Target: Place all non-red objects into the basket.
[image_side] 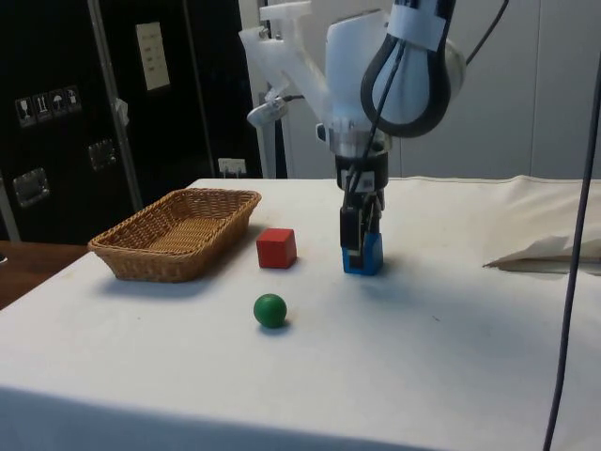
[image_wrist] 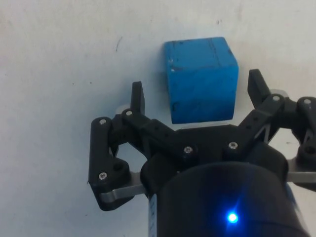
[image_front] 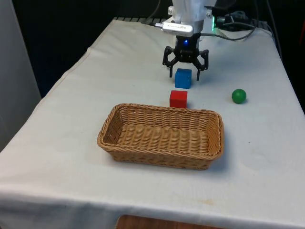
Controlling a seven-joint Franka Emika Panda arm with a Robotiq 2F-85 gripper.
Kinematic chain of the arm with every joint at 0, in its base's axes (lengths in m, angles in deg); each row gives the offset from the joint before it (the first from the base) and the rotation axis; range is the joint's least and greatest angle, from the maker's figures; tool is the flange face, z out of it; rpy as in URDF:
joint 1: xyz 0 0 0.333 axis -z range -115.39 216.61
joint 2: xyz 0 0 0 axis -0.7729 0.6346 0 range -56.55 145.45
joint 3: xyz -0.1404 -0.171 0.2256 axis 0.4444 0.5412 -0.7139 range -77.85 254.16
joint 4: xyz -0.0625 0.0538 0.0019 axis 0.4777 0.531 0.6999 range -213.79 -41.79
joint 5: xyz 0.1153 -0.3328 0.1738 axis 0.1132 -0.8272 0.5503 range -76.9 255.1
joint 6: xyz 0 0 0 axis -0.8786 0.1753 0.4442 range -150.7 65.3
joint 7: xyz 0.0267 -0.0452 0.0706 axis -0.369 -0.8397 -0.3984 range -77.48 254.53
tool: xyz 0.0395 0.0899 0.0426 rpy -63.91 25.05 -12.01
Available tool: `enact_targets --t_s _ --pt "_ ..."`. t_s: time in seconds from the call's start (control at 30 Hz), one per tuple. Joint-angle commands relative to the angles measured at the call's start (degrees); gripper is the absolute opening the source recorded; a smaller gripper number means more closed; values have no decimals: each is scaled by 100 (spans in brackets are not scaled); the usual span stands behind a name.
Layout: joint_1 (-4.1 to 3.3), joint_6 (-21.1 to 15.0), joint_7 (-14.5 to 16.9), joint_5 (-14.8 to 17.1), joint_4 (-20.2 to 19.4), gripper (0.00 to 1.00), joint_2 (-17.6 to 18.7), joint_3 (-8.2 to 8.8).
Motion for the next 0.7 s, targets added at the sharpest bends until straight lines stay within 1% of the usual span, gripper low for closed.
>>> enact_targets --t_s 0.0,0.03,0.07,0.2,0.23,0.27,0.63,0.67 --pt "46 -23 57 86 -23 100 -52 -86" --pt "46 -23 57 86 -23 100 -52 -86" --pt "29 -11 40 63 -17 100 -40 -63" --pt "17 -11 23 29 -6 100 -17 -34" --pt "0 -6 0 0 0 100 0 0" --pt "11 -6 17 23 -6 100 -11 -23" --pt "6 0 11 0 0 100 -6 6" --pt "6 0 11 0 0 90 -6 6"
